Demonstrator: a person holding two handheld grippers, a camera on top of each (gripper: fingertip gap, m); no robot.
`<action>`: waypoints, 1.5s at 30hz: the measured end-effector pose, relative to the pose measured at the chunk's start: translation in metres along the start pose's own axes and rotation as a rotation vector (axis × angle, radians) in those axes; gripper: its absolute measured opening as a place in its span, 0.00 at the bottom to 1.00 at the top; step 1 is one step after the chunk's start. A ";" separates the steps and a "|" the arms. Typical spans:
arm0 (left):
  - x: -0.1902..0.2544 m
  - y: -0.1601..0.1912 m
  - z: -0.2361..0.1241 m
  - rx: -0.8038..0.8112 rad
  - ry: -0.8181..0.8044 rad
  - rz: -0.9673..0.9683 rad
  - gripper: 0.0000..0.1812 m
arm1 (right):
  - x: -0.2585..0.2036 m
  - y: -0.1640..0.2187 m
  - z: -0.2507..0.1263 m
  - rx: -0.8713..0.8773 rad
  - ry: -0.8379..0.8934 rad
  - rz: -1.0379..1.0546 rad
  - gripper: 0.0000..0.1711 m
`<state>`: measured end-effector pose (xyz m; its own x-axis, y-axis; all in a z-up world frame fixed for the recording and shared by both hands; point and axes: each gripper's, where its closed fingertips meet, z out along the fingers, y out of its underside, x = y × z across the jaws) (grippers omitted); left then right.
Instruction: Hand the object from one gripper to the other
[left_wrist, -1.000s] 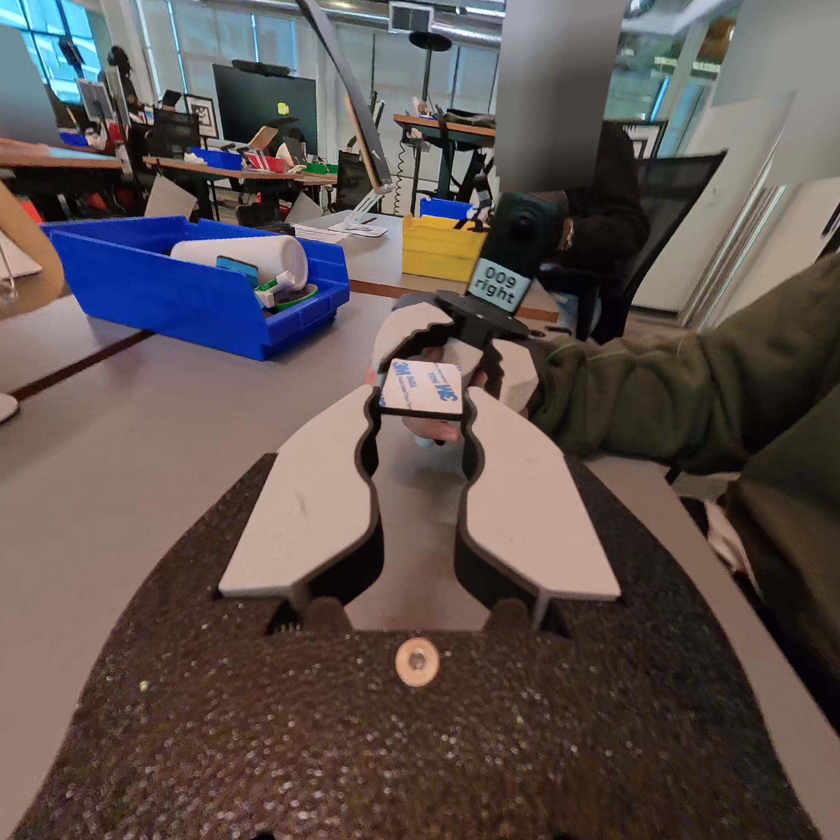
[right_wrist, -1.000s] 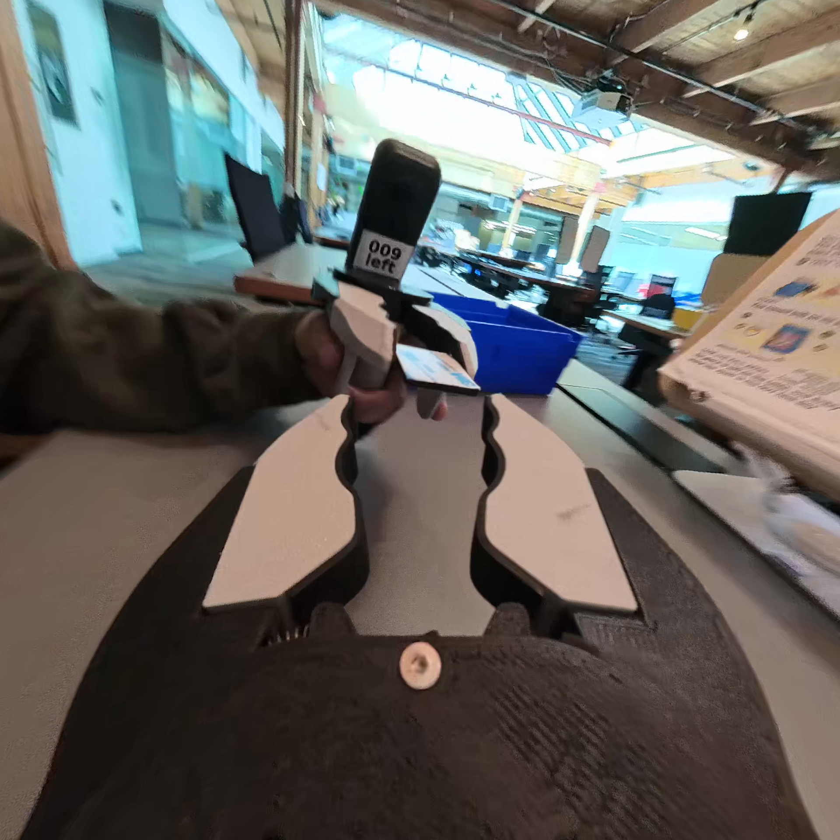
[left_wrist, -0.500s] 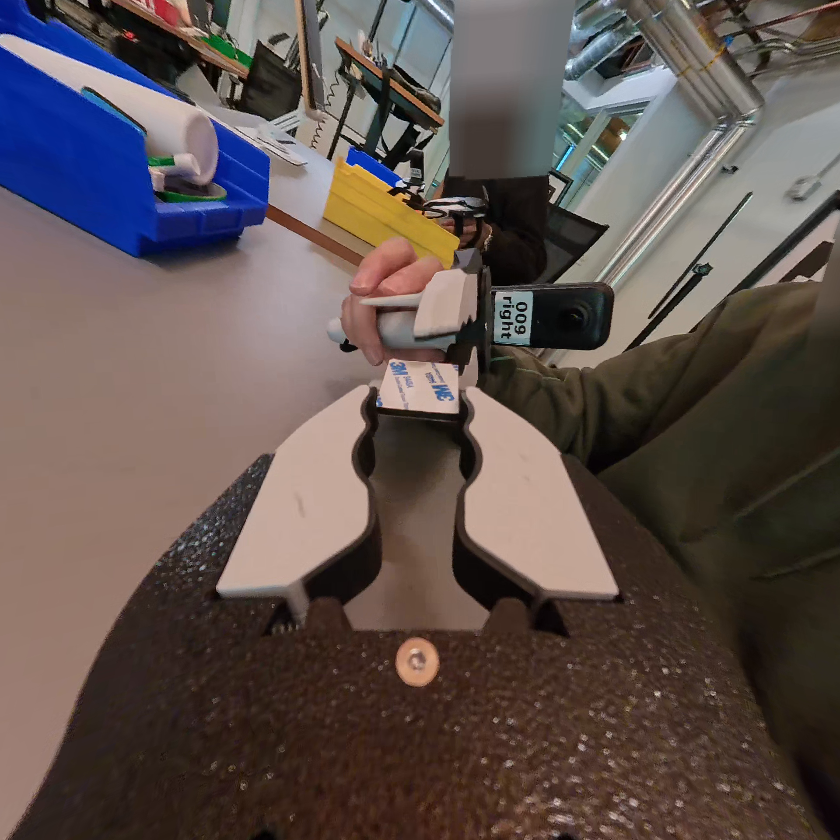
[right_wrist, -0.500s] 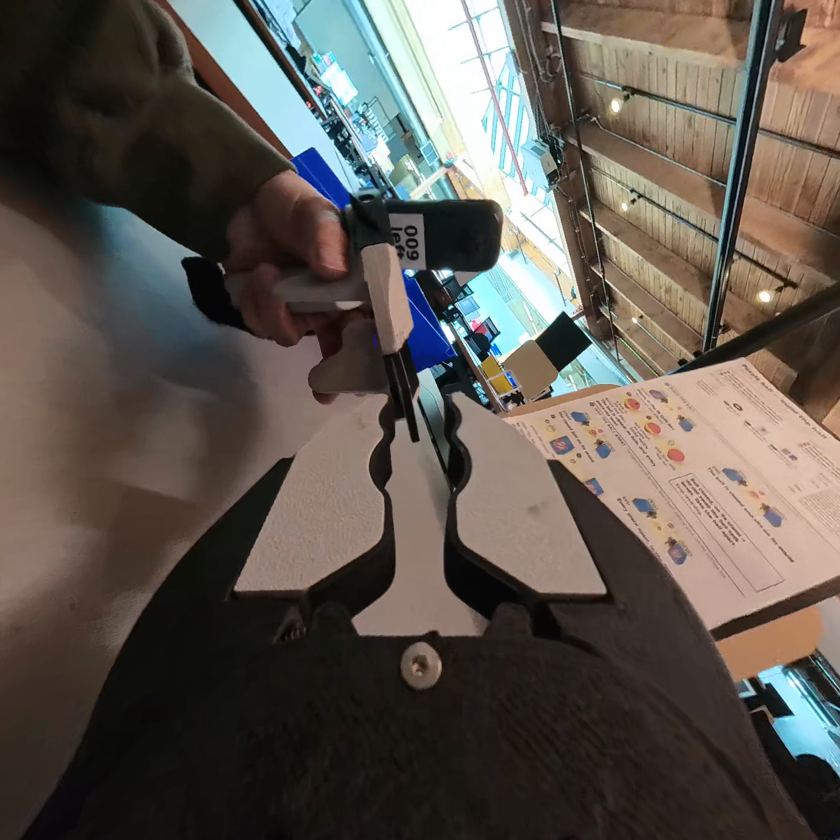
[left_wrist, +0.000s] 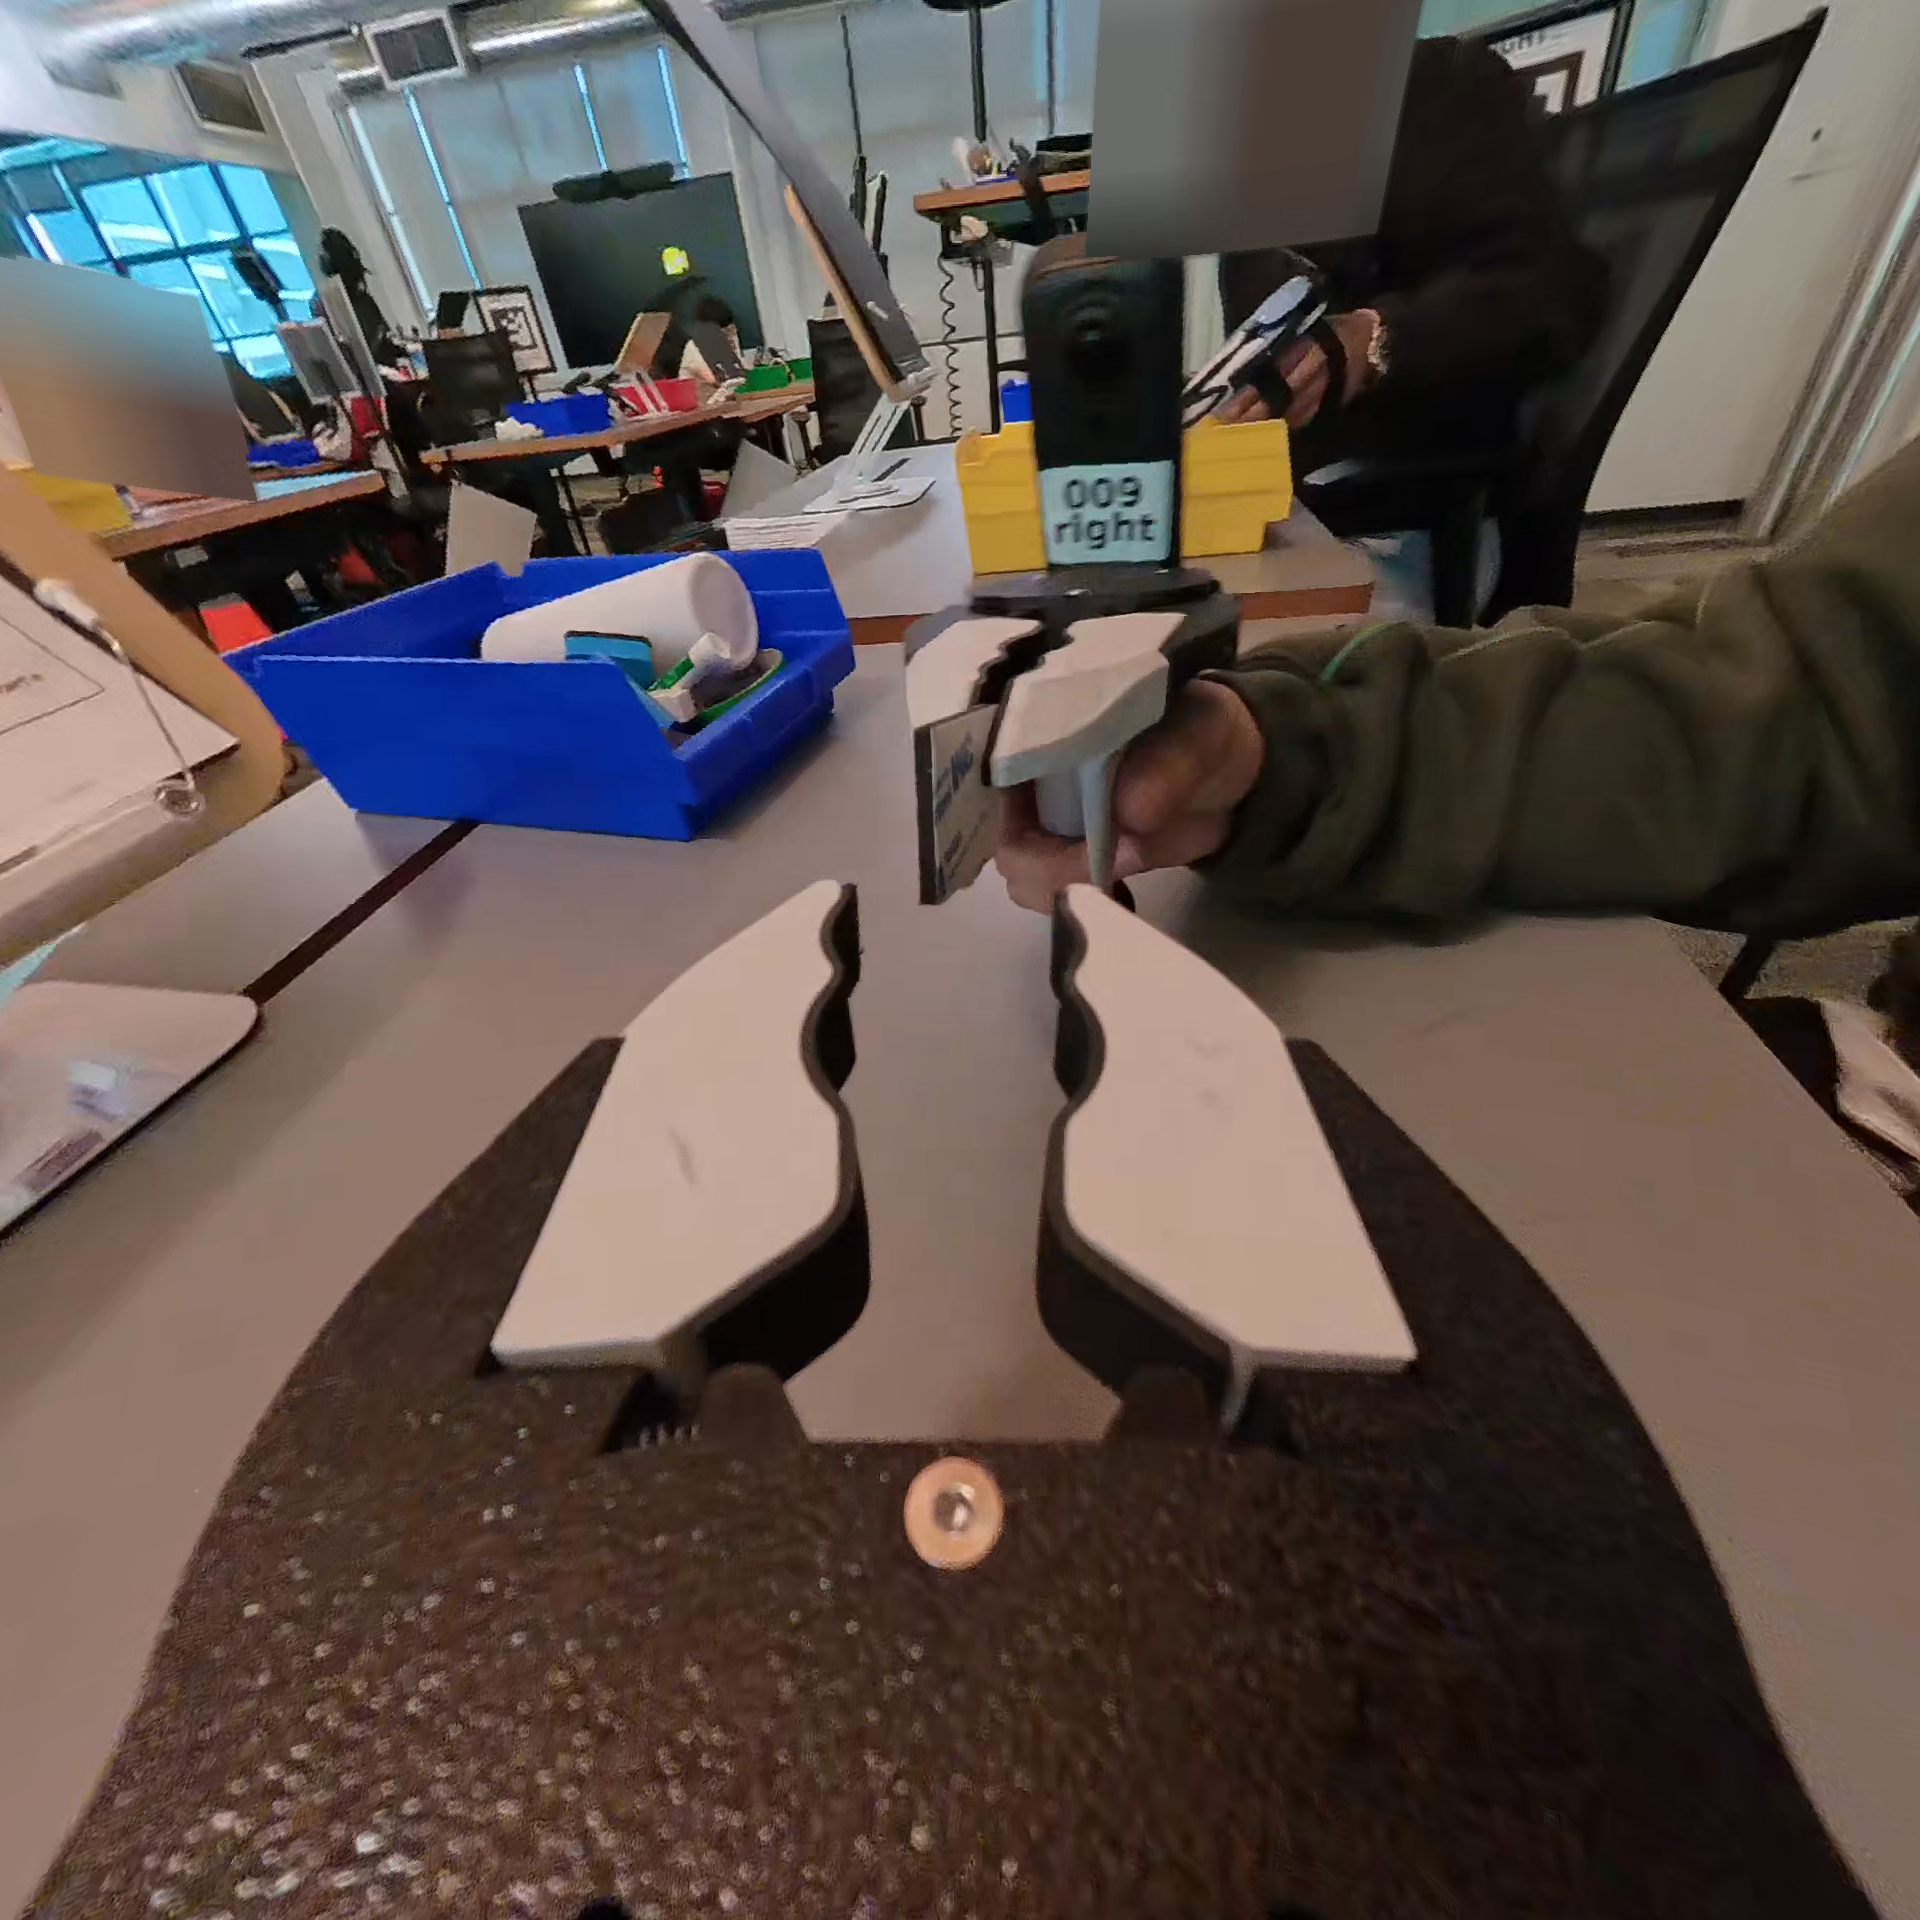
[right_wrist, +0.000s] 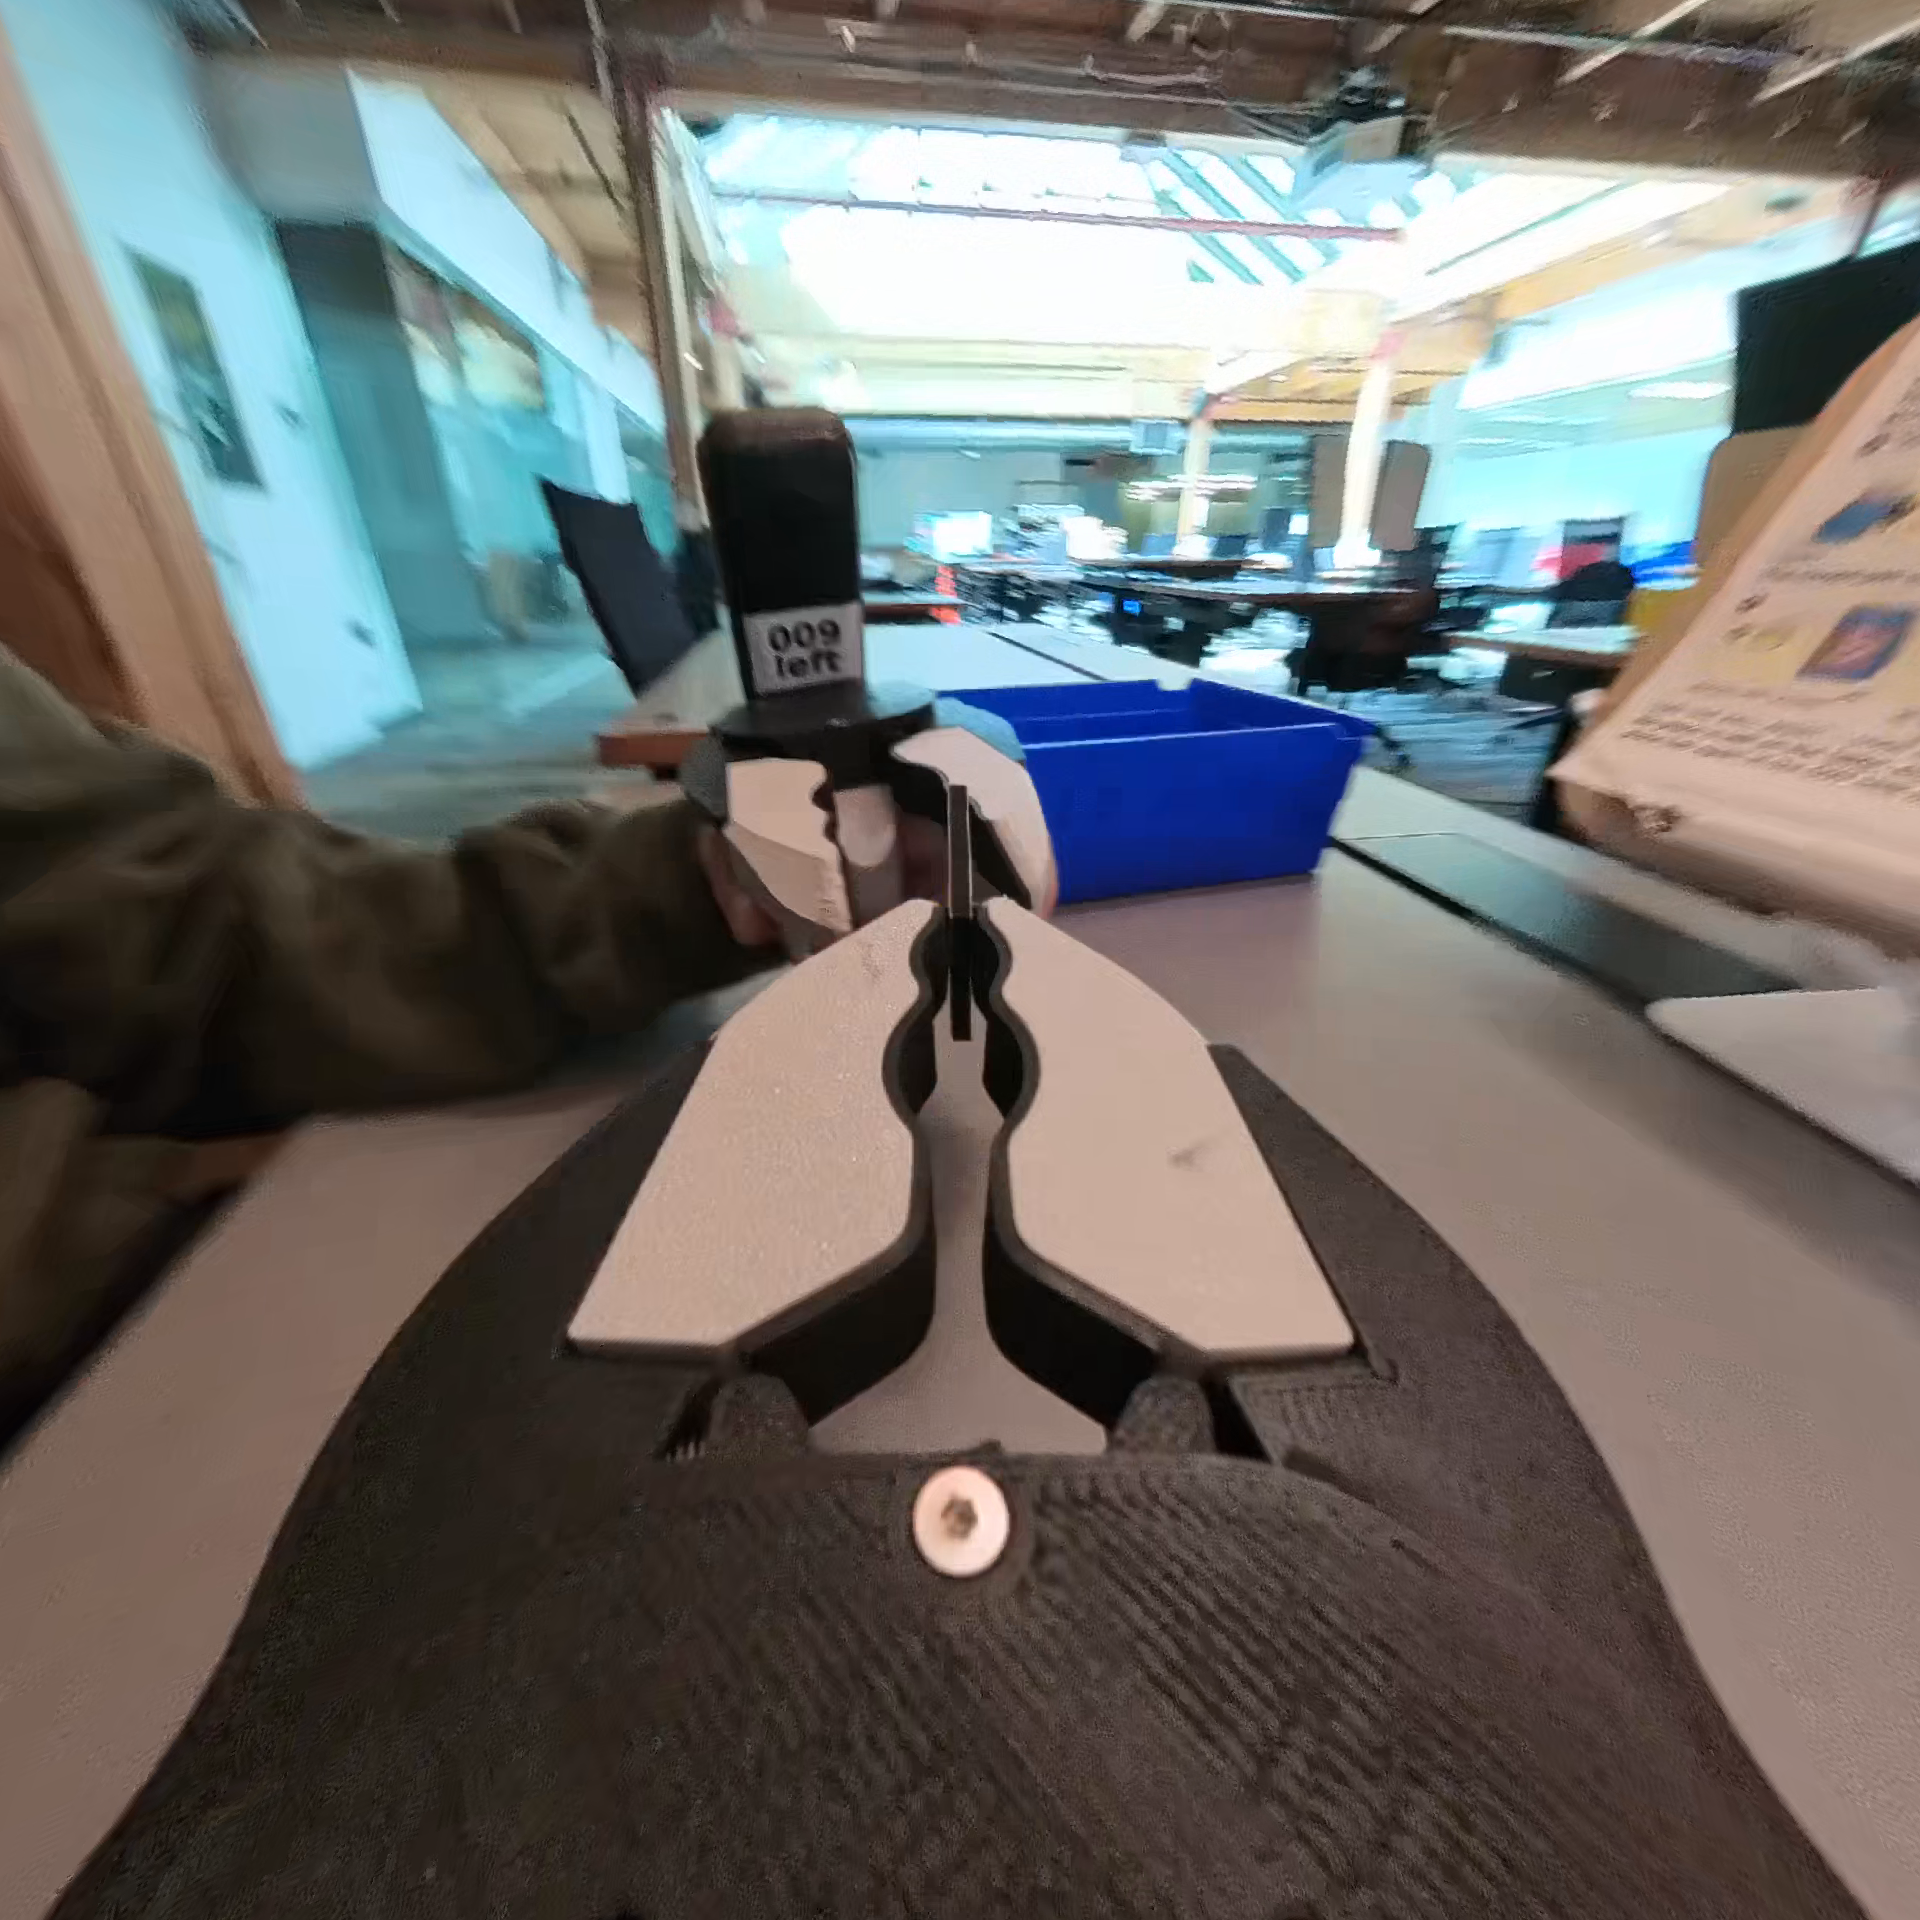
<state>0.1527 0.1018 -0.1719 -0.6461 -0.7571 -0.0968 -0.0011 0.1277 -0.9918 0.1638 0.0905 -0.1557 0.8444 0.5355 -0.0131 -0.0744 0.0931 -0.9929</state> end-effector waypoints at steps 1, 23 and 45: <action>0.003 -0.001 0.001 0.011 0.020 -0.009 0.17 | -0.002 -0.001 -0.001 0.022 -0.029 0.041 0.02; -0.015 0.008 -0.001 0.057 0.153 -0.776 0.02 | 0.009 0.027 0.004 -0.174 0.219 -0.696 0.34; -0.004 0.007 0.004 0.027 0.205 -0.717 0.16 | 0.002 0.021 0.010 -0.113 0.184 -0.548 0.20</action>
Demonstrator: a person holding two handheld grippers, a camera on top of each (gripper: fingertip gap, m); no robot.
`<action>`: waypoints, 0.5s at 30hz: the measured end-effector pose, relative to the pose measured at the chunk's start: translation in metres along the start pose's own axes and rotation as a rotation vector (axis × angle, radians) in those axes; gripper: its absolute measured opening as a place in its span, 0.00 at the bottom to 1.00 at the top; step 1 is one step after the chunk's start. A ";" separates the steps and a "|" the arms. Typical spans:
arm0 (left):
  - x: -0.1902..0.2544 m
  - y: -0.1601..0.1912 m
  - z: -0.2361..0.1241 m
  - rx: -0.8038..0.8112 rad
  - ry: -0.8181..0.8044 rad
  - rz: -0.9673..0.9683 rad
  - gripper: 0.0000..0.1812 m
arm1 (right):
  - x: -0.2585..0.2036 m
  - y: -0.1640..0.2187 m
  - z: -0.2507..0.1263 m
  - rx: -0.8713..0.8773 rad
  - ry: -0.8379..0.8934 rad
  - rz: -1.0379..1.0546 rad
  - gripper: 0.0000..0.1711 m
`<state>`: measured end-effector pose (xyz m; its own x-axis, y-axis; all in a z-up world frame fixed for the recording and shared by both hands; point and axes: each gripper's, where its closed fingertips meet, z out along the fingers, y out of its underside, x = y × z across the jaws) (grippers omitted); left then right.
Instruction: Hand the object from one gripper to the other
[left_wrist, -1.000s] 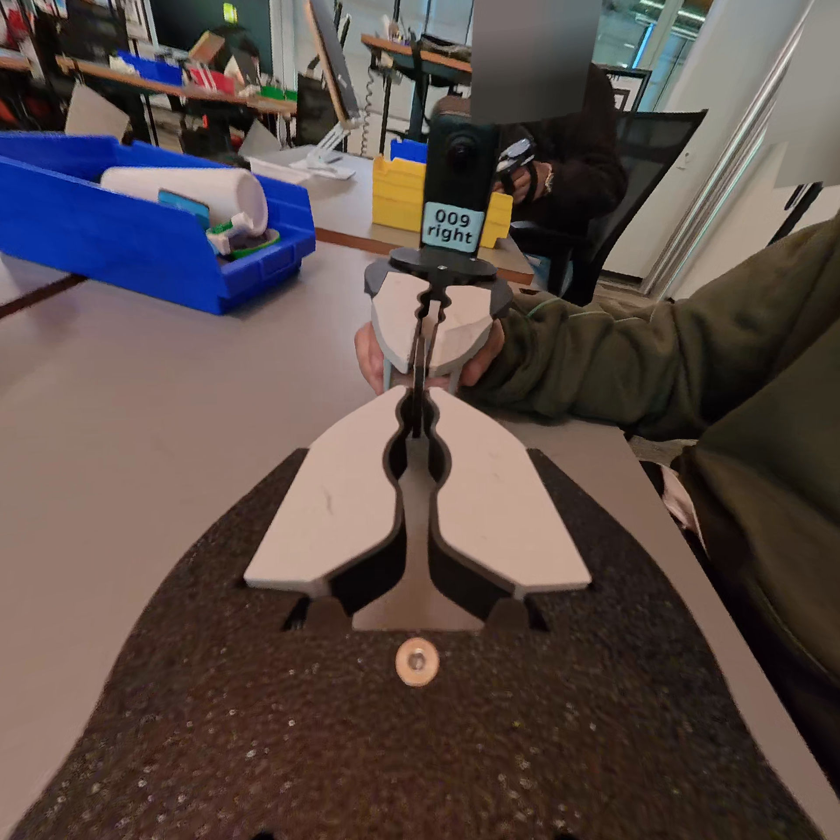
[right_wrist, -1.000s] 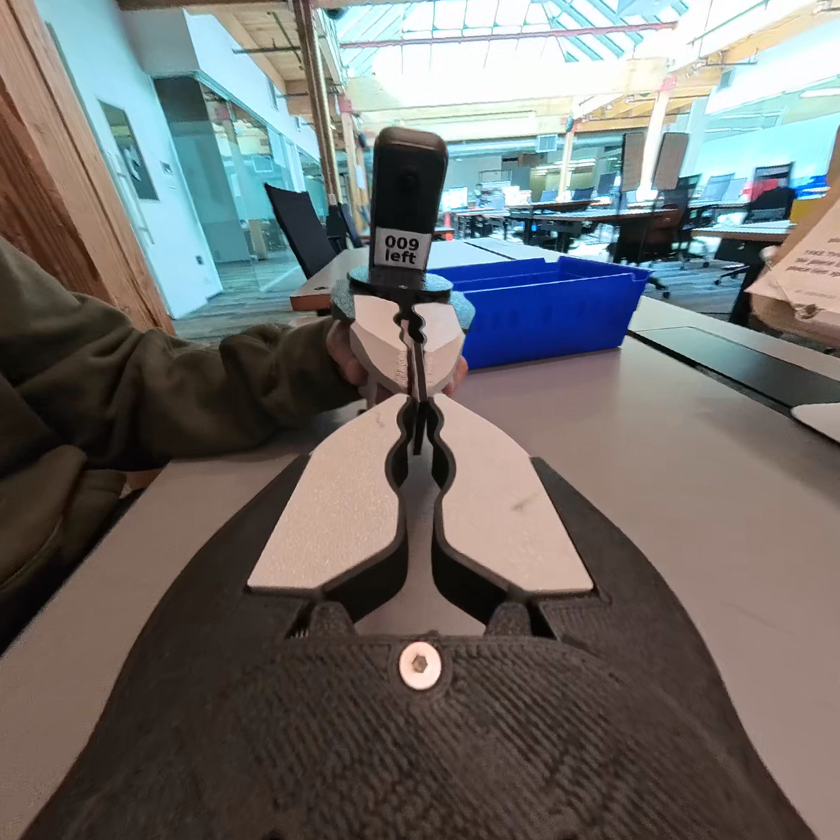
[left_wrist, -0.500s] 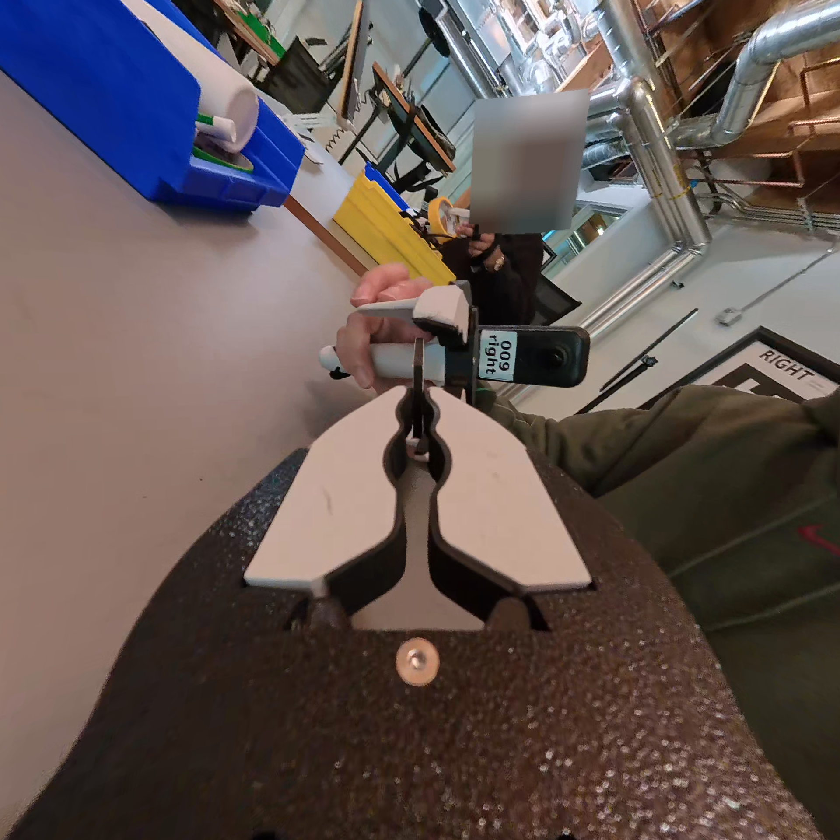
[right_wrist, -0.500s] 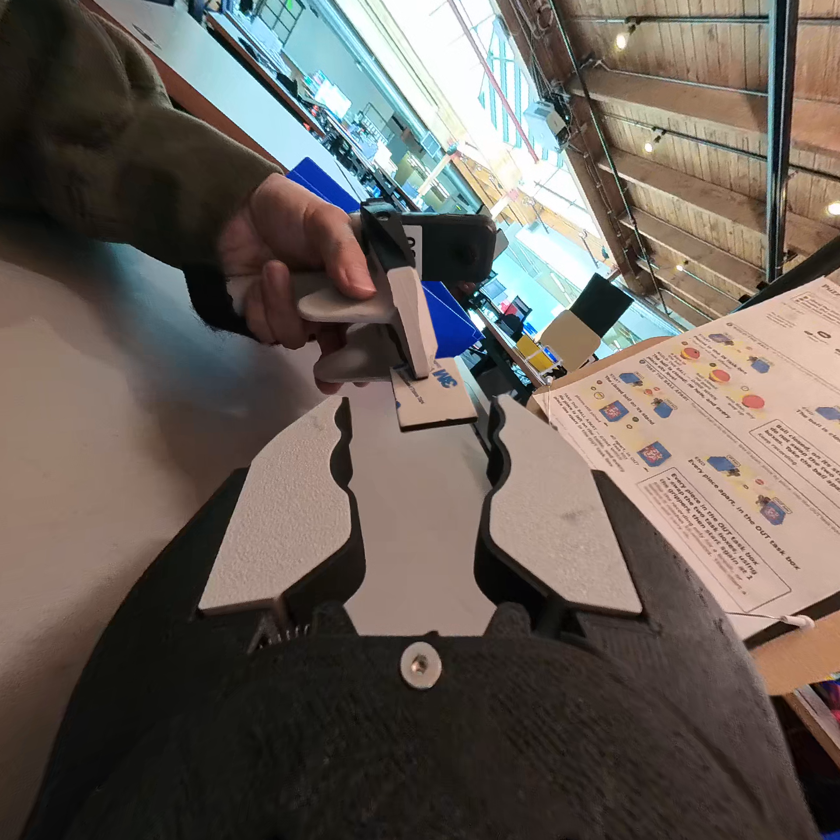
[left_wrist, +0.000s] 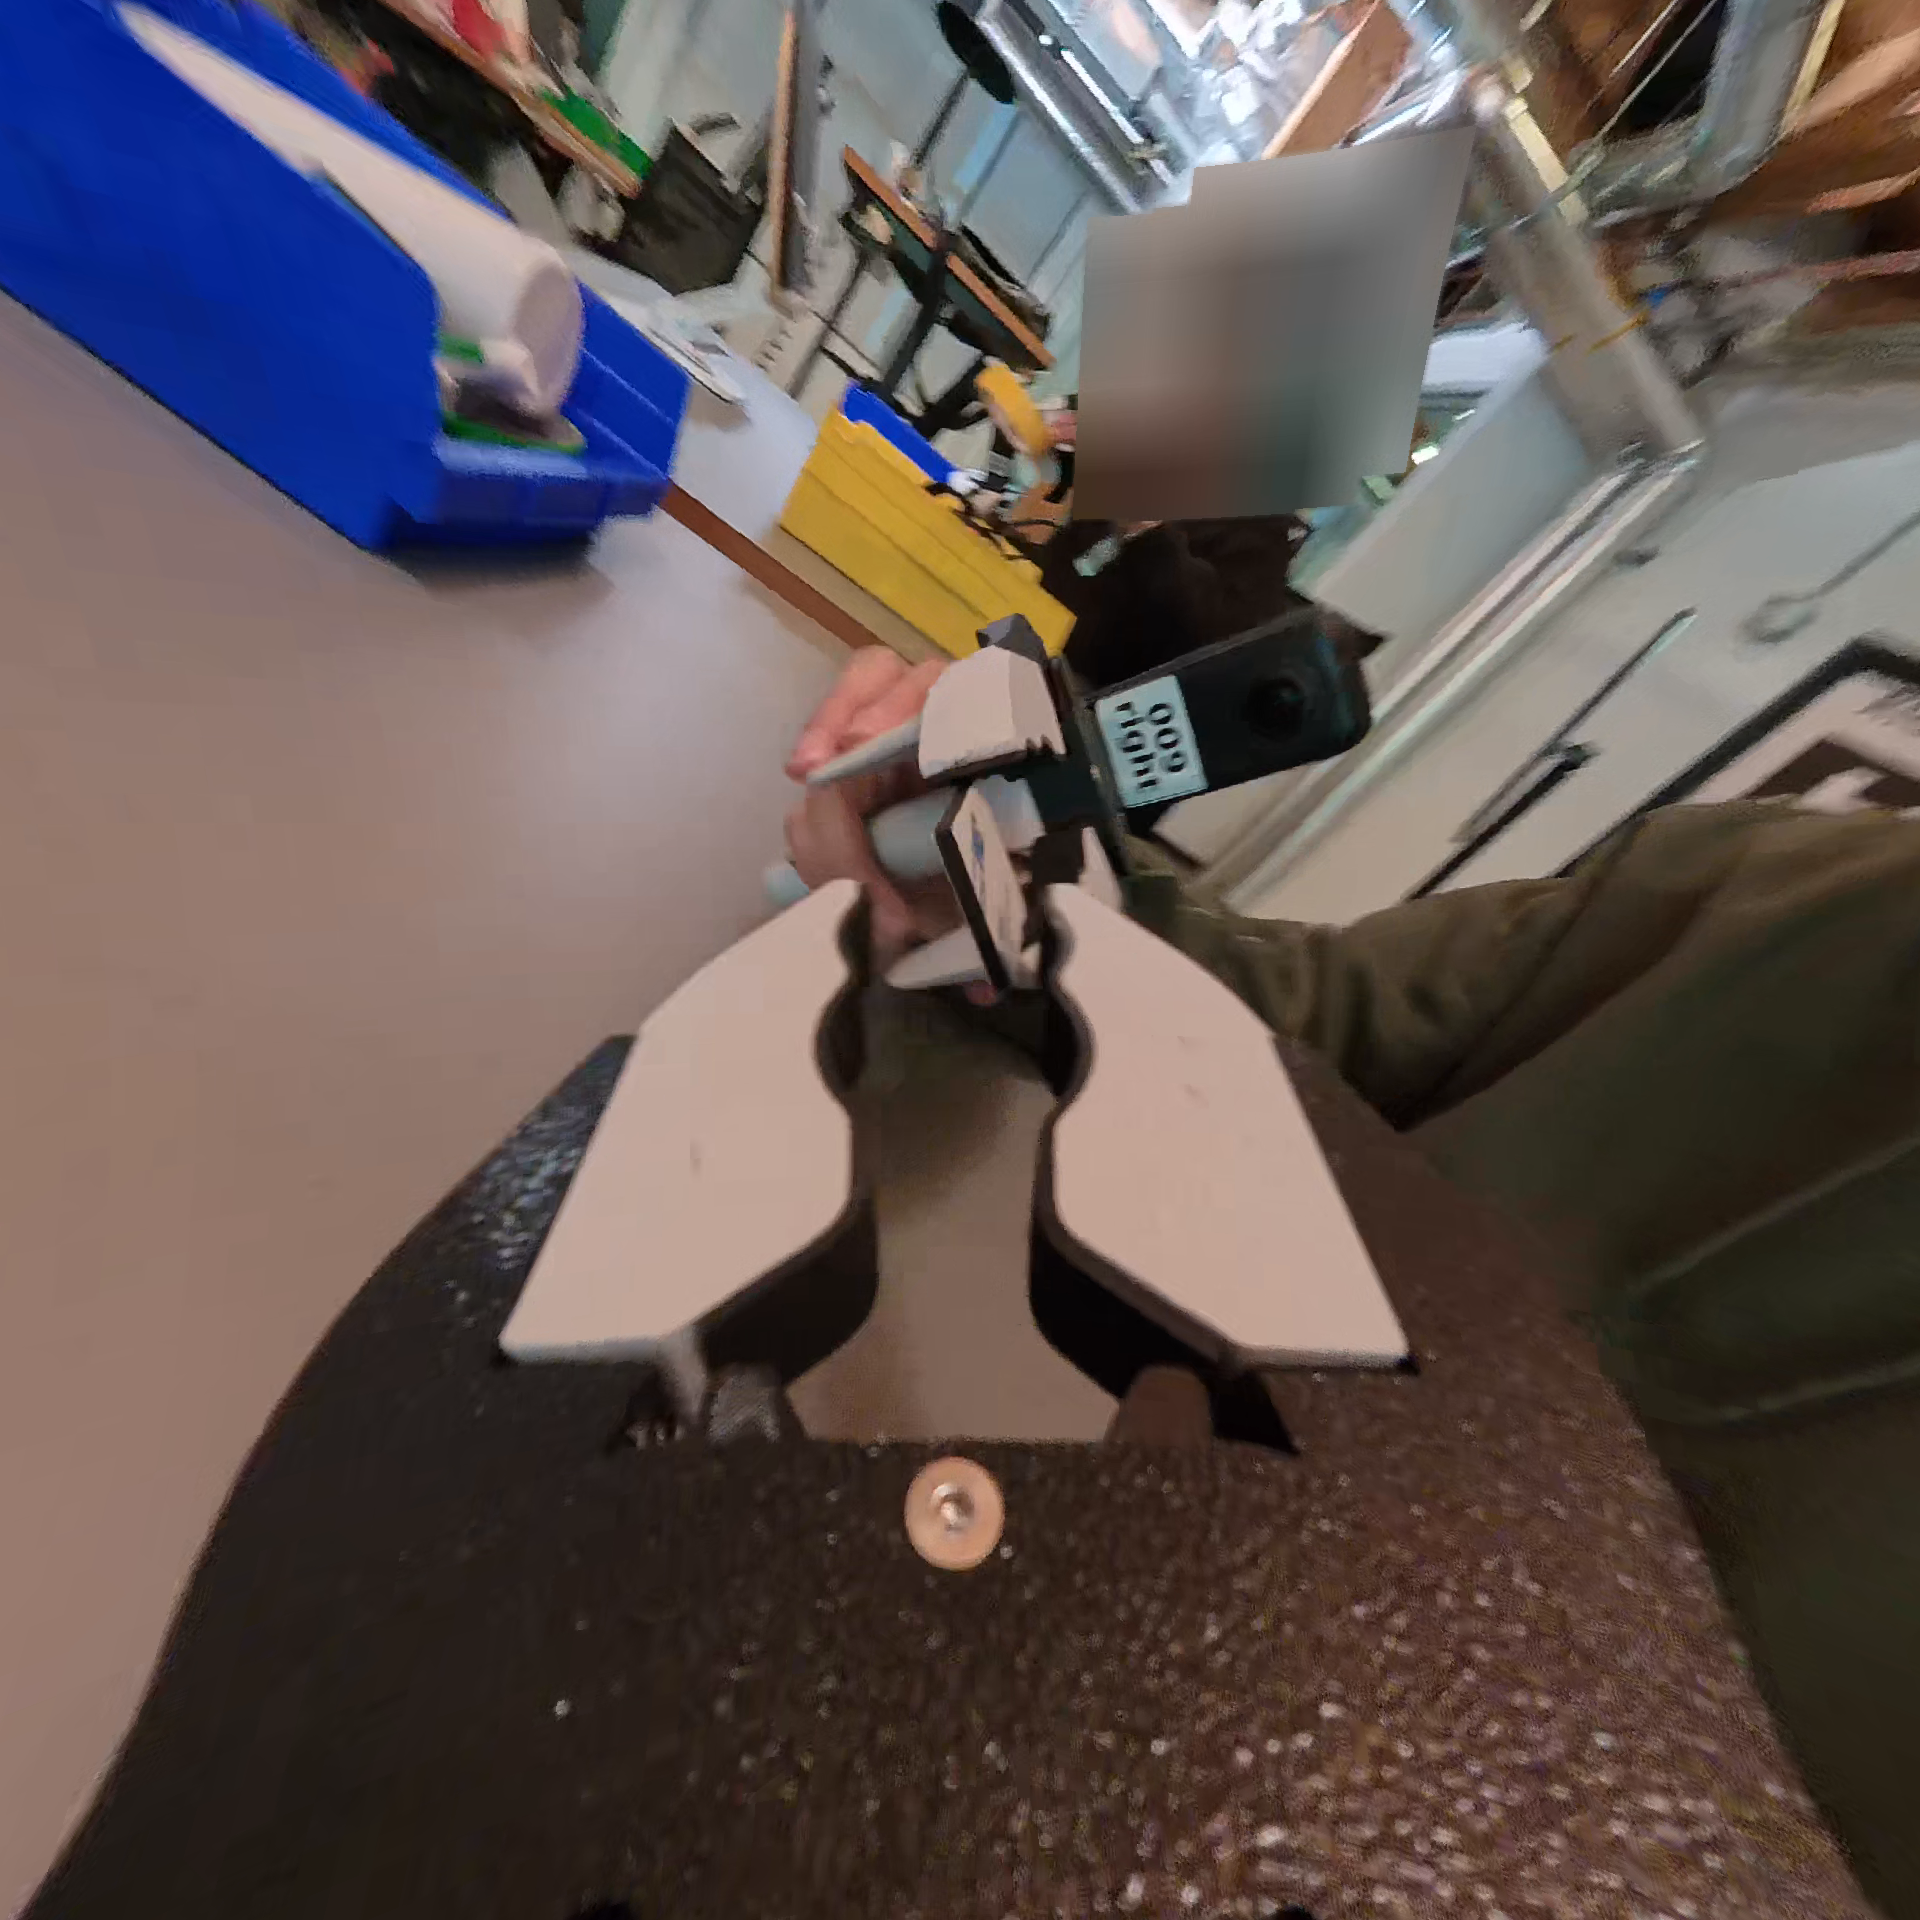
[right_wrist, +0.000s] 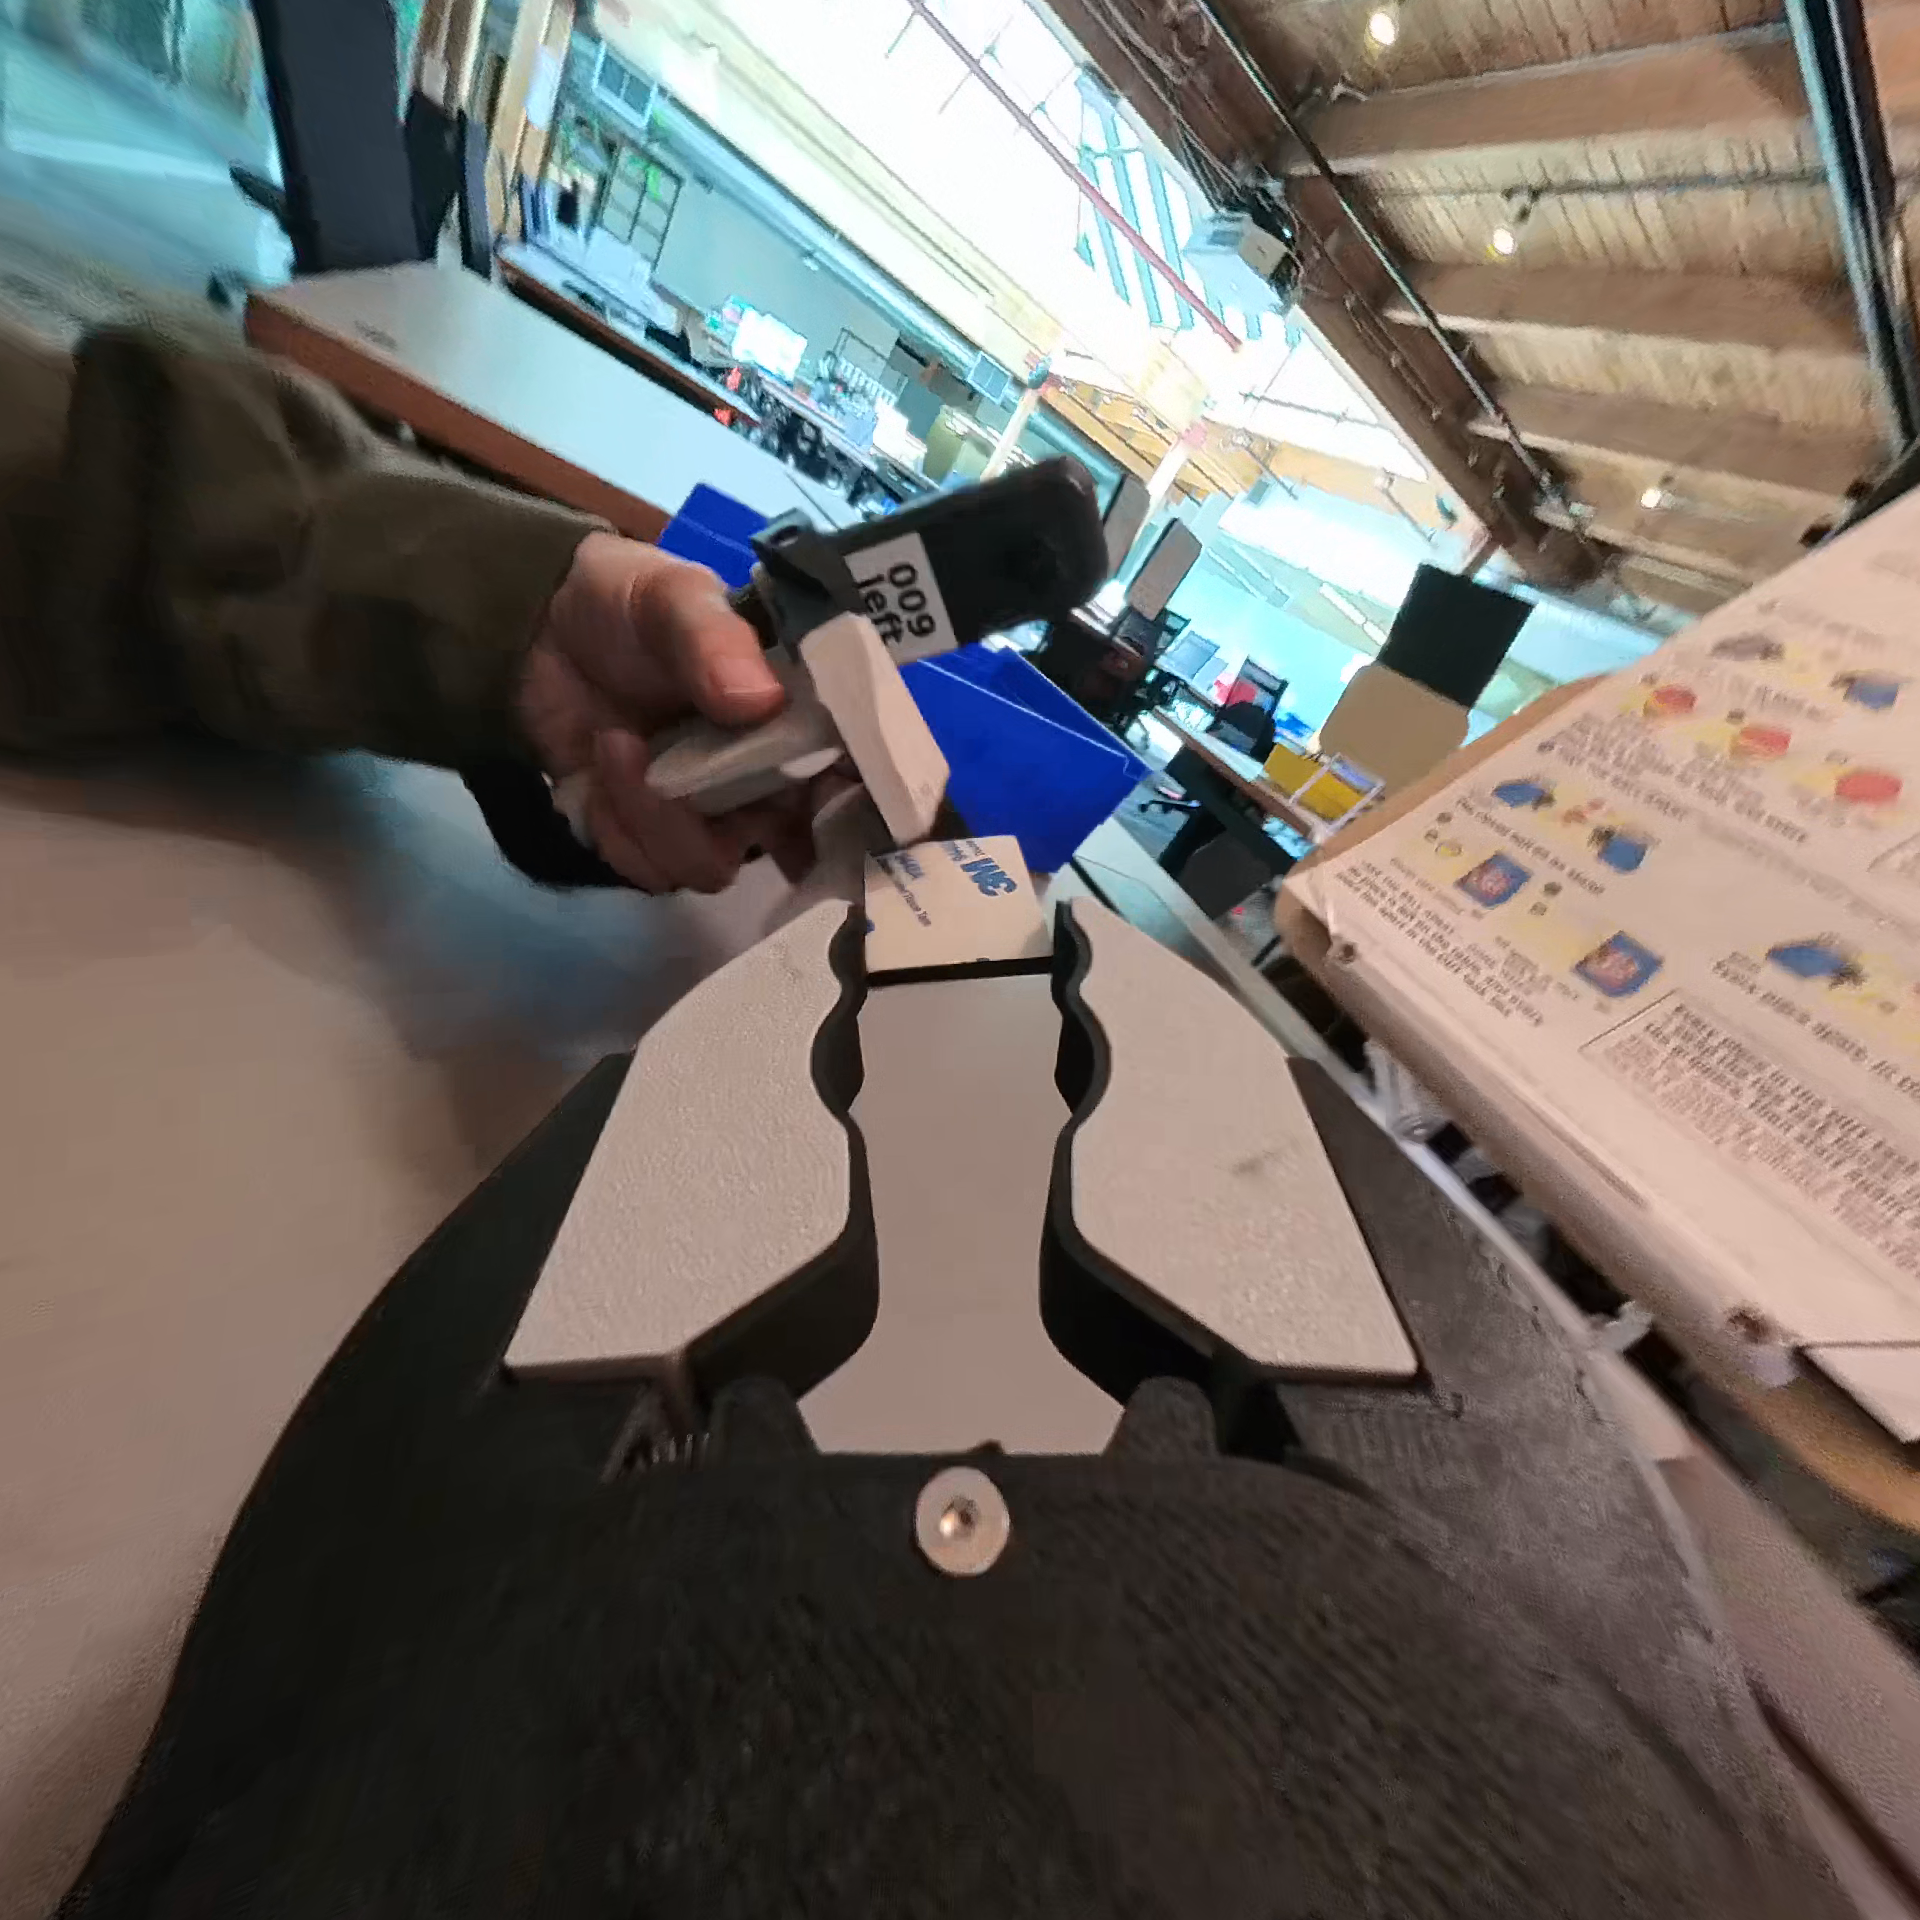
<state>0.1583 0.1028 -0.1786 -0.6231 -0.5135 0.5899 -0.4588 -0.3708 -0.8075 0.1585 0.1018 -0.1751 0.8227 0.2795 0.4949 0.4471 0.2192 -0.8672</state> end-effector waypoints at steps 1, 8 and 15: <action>-0.002 -0.004 -0.002 0.012 -0.050 0.093 0.19 | 0.002 0.000 -0.001 0.008 -0.009 0.064 0.20; 0.005 -0.010 -0.007 -0.051 -0.351 0.972 0.21 | 0.009 0.001 -0.007 0.072 -0.187 0.656 0.20; -0.003 -0.005 0.000 -0.140 -0.473 1.283 0.17 | 0.001 0.001 -0.007 0.096 -0.327 0.914 0.20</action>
<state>0.1625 0.1059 -0.1764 -0.3944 -0.6560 -0.6435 0.1926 0.6257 -0.7559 0.1620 0.0956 -0.1755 0.6937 0.6220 -0.3631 -0.3577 -0.1400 -0.9233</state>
